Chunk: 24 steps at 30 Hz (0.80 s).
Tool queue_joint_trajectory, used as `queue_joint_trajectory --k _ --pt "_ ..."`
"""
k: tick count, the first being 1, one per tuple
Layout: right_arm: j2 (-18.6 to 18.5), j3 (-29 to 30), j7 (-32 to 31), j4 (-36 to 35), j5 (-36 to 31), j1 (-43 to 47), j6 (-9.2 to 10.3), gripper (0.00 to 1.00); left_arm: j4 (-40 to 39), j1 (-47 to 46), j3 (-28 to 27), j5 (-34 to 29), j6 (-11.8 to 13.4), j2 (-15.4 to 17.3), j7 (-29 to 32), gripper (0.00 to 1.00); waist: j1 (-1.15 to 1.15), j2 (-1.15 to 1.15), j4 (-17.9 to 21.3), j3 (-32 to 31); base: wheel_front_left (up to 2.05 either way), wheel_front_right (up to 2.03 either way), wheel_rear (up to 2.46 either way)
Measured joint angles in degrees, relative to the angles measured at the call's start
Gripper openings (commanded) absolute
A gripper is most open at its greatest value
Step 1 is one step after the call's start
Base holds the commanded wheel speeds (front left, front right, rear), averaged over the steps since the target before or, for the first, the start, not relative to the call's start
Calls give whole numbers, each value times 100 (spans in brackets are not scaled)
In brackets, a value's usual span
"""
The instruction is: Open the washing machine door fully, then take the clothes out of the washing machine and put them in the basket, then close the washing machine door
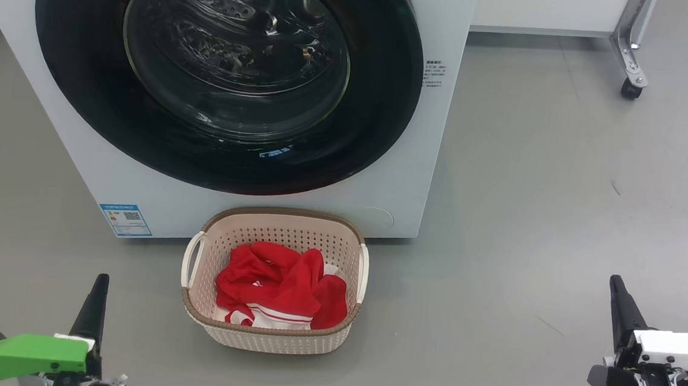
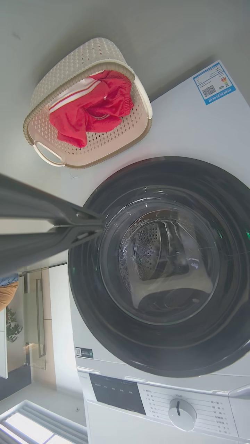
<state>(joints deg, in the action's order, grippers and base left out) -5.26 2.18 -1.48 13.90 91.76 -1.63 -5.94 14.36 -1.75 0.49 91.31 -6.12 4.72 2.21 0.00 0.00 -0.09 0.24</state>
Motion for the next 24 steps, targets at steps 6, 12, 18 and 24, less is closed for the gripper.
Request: queue_joint_trajectory --k 6,12,18,24 --pt "-2 59 -83 76 387 -86 -51 0 49 -53 -74 372 -51 0 75 0 0 0 9 -5 0 0 0" --pt "-1 63 -92 101 396 -92 -54 0 60 -94 -85 372 -57 0 76 0 0 0 9 -5 0 0 0" --pt "-1 65 -93 123 396 -120 -55 0 77 -96 -89 372 -73 -1 76 0 0 0 9 -6 0 0 0" --pt "-1 70 -100 131 396 -136 -55 0 90 -98 -91 372 -74 -1 76 0 0 0 9 -7 0 0 0"
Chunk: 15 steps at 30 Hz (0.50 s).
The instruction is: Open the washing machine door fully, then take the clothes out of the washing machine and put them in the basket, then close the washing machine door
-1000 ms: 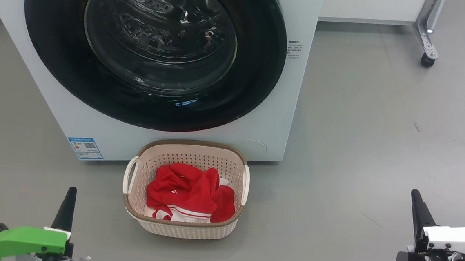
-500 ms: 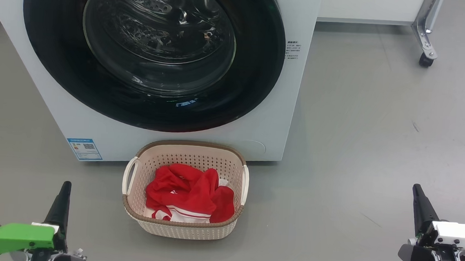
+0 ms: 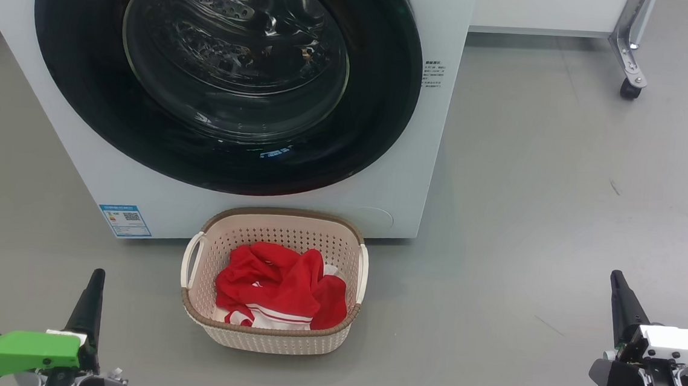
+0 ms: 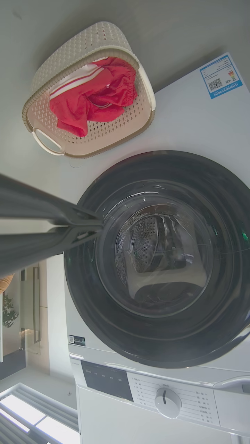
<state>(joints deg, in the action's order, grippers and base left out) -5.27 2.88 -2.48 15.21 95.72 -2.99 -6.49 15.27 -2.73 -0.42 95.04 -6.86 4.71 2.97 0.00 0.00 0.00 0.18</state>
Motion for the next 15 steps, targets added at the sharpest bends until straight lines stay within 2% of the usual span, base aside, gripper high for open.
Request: queue_joint_trajectory --k 15 --pt "0 9 0 23 -1 -5 -2 0 30 -18 -10 0 0 -1 0 0 0 0 0 -1 0 0 0"
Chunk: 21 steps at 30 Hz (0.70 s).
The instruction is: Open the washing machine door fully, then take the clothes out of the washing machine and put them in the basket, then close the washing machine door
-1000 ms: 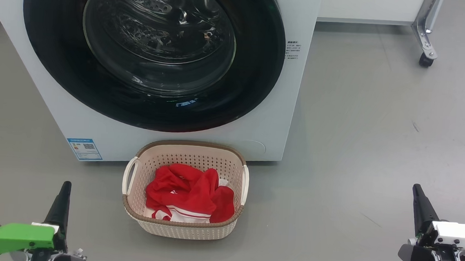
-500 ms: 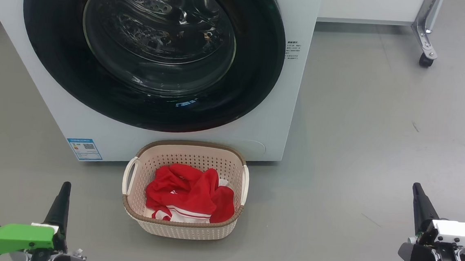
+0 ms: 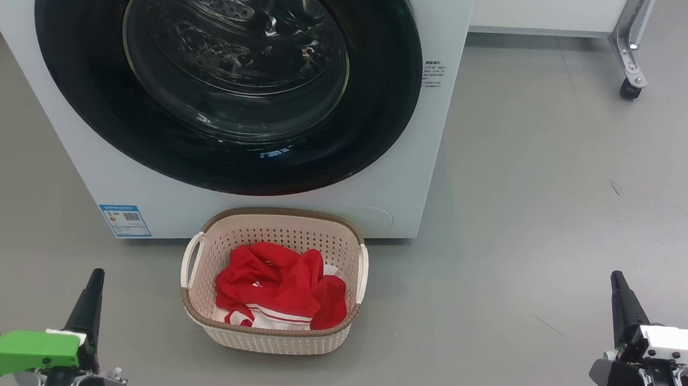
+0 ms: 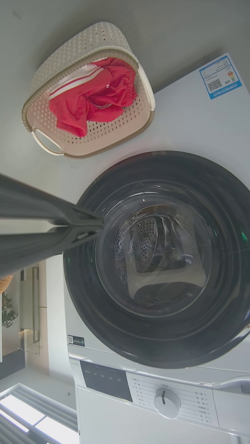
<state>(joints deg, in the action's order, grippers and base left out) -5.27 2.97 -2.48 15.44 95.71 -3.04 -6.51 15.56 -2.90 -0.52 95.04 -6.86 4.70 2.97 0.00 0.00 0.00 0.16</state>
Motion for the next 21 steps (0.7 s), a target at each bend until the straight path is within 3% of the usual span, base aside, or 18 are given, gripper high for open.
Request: queue_joint_trajectory --k 21 --pt "1 14 -8 27 0 -4 -31 0 24 -3 -11 0 -1 -1 1 0 0 0 0 -1 0 0 0"
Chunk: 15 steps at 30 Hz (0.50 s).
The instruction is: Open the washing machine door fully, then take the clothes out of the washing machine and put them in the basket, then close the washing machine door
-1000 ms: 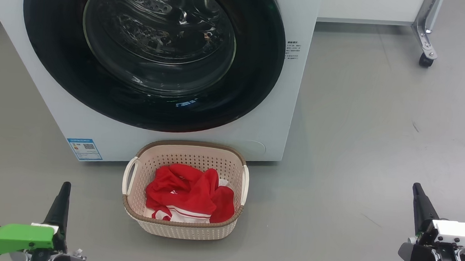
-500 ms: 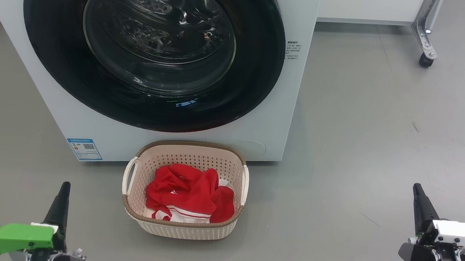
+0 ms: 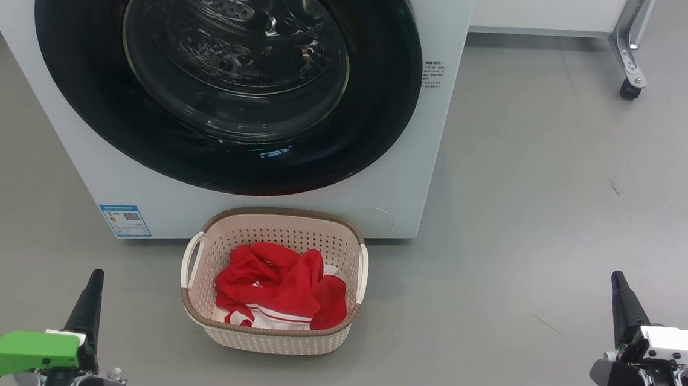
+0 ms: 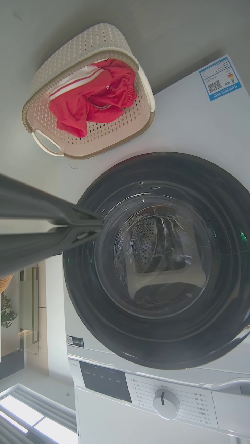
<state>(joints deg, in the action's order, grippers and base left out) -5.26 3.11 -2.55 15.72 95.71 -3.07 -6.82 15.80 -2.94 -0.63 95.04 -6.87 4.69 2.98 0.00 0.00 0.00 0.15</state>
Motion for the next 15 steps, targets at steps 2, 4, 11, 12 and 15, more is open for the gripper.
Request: queue_joint_trajectory --k 2,4,11,12,15 --pt "0 1 -1 3 0 -1 -12 0 2 -1 -1 0 0 -1 7 0 0 0 0 0 0 0 0" --pt "0 1 -1 4 0 -1 -12 0 3 -1 -2 0 0 -1 7 0 0 0 0 0 0 0 0" --pt "1 5 -1 9 0 -1 -12 0 5 -1 -5 0 0 -2 7 0 0 0 0 -1 0 0 0" --pt "1 5 -1 10 0 -1 -12 0 7 -2 -7 0 -1 -2 7 0 0 0 0 -1 0 0 0" --pt "1 8 -1 12 0 -2 -12 0 8 -2 -8 0 -1 -2 7 0 0 0 0 -1 0 0 0"
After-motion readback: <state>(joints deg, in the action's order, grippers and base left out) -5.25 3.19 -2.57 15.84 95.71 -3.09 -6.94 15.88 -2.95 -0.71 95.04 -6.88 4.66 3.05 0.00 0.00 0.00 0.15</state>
